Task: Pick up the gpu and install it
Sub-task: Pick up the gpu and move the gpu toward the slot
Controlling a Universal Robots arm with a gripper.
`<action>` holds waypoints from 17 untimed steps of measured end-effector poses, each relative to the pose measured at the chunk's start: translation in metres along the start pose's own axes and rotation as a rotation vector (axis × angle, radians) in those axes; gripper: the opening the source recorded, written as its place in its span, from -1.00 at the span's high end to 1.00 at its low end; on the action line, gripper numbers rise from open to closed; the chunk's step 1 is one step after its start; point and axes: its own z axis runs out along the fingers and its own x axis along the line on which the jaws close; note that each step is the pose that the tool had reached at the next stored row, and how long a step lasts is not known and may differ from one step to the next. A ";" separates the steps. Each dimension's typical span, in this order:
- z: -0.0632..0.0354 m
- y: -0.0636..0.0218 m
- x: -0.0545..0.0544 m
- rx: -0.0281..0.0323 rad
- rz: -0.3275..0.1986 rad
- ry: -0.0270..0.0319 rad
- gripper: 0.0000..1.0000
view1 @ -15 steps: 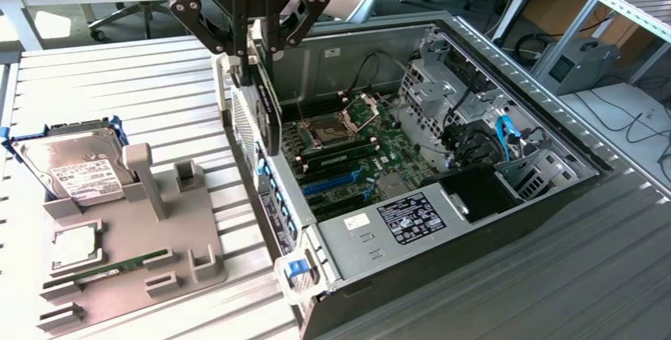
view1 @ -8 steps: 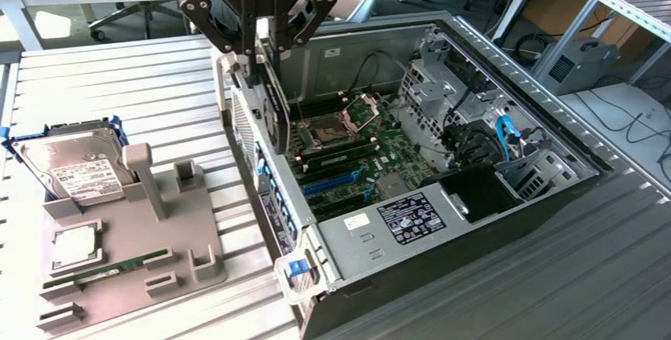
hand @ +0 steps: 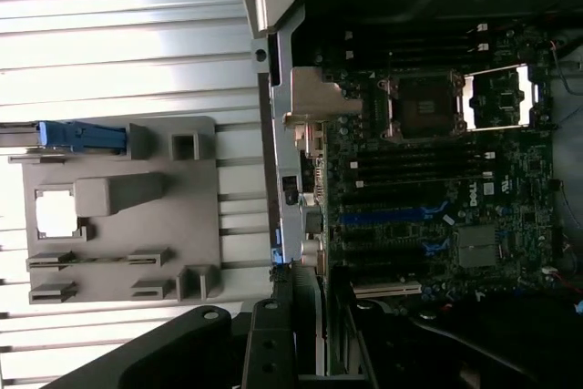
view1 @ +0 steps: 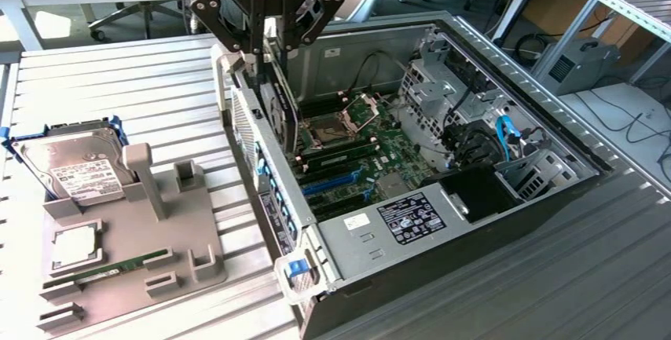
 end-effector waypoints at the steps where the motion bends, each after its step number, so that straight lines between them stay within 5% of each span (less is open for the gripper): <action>1: 0.0000 0.0001 -0.001 0.0002 0.000 0.0000 0.45; 17: 0.0005 0.0011 -0.016 0.0025 0.000 -0.0001 0.45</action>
